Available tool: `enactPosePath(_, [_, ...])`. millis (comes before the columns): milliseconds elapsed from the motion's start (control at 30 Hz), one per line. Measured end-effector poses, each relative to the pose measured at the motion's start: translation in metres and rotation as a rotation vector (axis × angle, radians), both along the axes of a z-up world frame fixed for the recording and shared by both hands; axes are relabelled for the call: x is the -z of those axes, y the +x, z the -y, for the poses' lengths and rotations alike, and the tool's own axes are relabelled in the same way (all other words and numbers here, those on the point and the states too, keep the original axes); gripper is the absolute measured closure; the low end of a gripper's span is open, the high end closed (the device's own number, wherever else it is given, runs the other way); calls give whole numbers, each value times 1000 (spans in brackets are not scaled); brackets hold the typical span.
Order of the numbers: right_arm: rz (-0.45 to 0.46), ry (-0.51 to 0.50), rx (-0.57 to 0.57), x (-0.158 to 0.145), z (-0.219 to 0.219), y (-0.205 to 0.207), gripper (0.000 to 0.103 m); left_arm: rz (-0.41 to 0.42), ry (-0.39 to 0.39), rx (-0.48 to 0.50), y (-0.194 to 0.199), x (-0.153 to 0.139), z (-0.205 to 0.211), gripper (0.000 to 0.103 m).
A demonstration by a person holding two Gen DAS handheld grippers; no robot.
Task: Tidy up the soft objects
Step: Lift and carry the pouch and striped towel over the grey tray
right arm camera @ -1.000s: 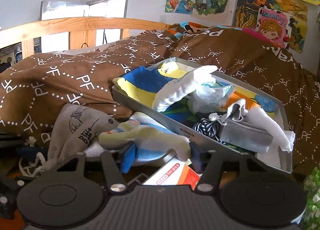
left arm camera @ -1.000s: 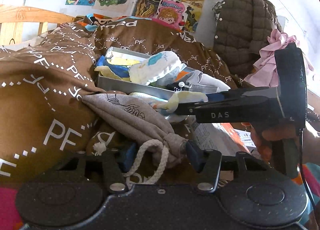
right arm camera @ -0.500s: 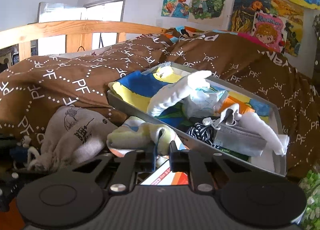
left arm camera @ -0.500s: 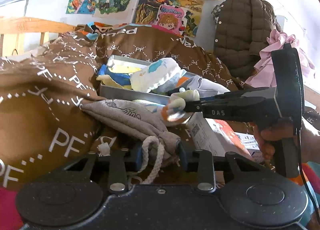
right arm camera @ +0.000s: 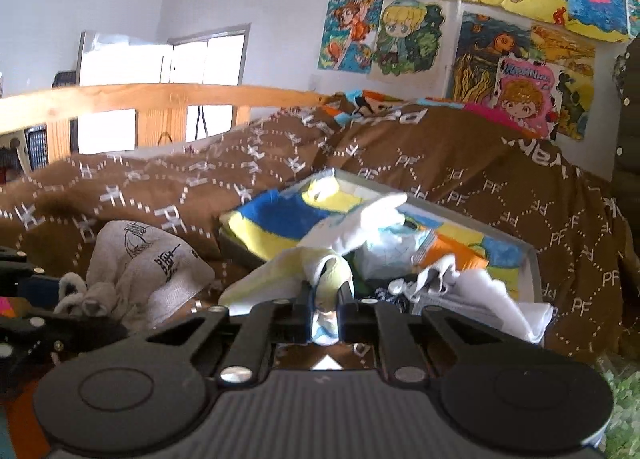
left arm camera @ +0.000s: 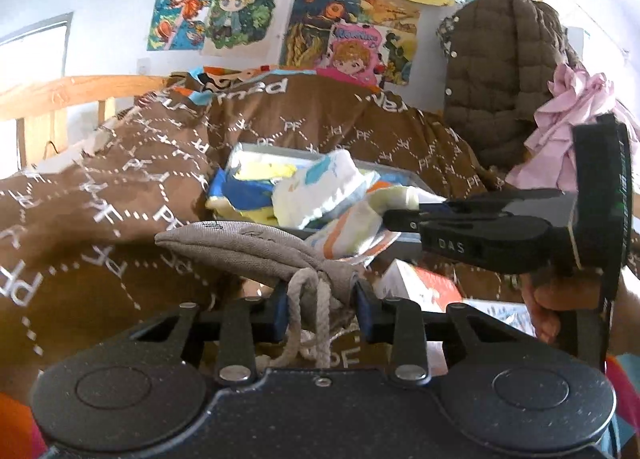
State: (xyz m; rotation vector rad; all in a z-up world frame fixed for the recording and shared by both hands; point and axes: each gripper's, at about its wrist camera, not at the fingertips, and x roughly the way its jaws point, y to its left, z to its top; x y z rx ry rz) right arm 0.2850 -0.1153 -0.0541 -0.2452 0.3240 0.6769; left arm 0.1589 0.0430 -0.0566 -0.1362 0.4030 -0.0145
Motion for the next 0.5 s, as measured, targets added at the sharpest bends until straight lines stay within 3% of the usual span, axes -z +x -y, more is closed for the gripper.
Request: enactPosePath(500, [45,158,6,-42,30,0,91,57,35,-78,17,-61,13,68])
